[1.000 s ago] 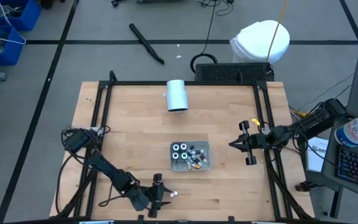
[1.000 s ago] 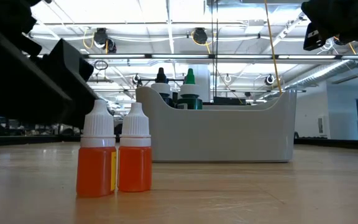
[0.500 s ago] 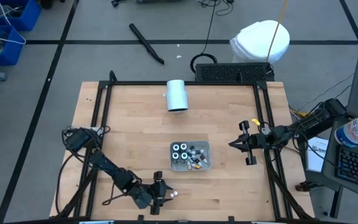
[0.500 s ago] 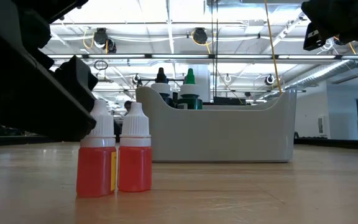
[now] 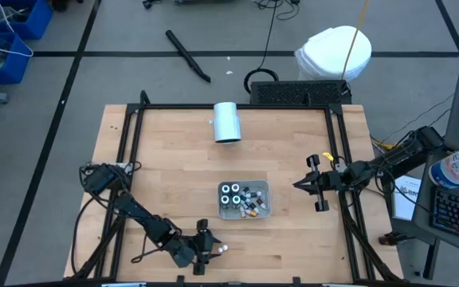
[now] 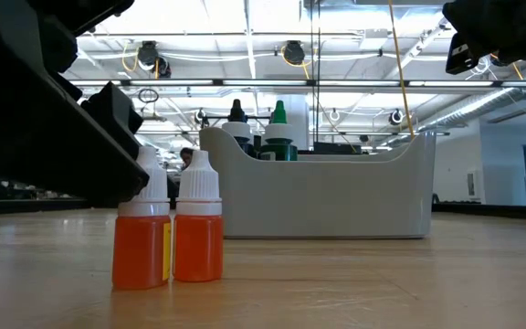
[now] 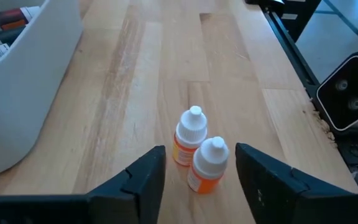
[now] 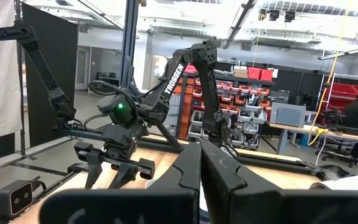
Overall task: Pick & Place food coloring
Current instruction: Put the orange food coloring bottle into the gray bin
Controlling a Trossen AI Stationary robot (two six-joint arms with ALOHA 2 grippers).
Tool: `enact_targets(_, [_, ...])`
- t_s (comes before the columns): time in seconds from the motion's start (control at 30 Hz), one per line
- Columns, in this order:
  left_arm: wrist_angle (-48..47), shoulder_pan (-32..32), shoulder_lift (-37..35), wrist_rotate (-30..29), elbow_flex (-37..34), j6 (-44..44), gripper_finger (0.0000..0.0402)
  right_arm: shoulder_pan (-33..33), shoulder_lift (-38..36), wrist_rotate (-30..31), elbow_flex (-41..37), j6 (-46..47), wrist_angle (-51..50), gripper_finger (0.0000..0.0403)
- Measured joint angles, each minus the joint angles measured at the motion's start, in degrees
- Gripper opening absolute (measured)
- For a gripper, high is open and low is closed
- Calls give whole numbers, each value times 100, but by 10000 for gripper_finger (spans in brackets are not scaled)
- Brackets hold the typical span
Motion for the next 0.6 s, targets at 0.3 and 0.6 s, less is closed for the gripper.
enact_targets(0.3, [0,0,0,33,0,4,106,0,0,-2,0,0,0,0])
enact_targets(0.6, [-57,0,-7,81,2,50,58,0,0,0,0,-2,0,0])
